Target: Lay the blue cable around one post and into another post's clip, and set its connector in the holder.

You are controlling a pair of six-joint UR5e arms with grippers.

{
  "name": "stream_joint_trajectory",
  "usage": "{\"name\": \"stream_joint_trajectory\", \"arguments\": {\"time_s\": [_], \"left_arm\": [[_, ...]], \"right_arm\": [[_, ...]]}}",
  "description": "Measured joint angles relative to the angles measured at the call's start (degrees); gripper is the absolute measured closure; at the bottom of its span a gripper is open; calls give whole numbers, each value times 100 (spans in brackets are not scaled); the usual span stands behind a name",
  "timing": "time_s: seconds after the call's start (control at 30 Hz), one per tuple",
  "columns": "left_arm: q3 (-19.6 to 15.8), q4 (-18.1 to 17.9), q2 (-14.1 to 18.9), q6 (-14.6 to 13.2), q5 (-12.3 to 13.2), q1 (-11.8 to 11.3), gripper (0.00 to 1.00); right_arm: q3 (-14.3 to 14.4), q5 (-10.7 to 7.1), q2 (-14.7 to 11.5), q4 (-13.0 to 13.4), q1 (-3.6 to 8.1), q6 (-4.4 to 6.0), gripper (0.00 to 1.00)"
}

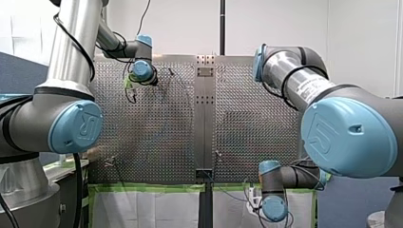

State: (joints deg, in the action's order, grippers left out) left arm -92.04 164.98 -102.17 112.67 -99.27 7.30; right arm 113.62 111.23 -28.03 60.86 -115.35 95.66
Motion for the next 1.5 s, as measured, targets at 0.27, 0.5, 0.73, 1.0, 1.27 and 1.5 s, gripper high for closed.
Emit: {"name": "stream_joint_trajectory", "arguments": {"time_s": [0.27, 0.5, 0.73, 1.0, 1.27, 1.5], "left_arm": [[2, 8, 1, -1, 8, -28, 0], [0, 19, 2, 0, 9, -30, 0], [1, 46, 2, -4, 24, -27, 0], [-3, 44, 1, 2, 43, -27, 0], [-4, 40, 2, 2, 38, -28, 0], [-4, 42, 1, 3, 27, -31, 0]], "right_arm": [[-1, -292, -447, -329, 210, -139, 100], [2, -590, -860, -668, 388, -234, 100], [-3, -977, -1256, -576, 555, -236, 100], [-112, -1461, -1742, -481, 692, -168, 100], [-192, -1874, -2162, -497, 762, -149, 100], [-185, -2126, -2544, -537, 774, -137, 100]]}}
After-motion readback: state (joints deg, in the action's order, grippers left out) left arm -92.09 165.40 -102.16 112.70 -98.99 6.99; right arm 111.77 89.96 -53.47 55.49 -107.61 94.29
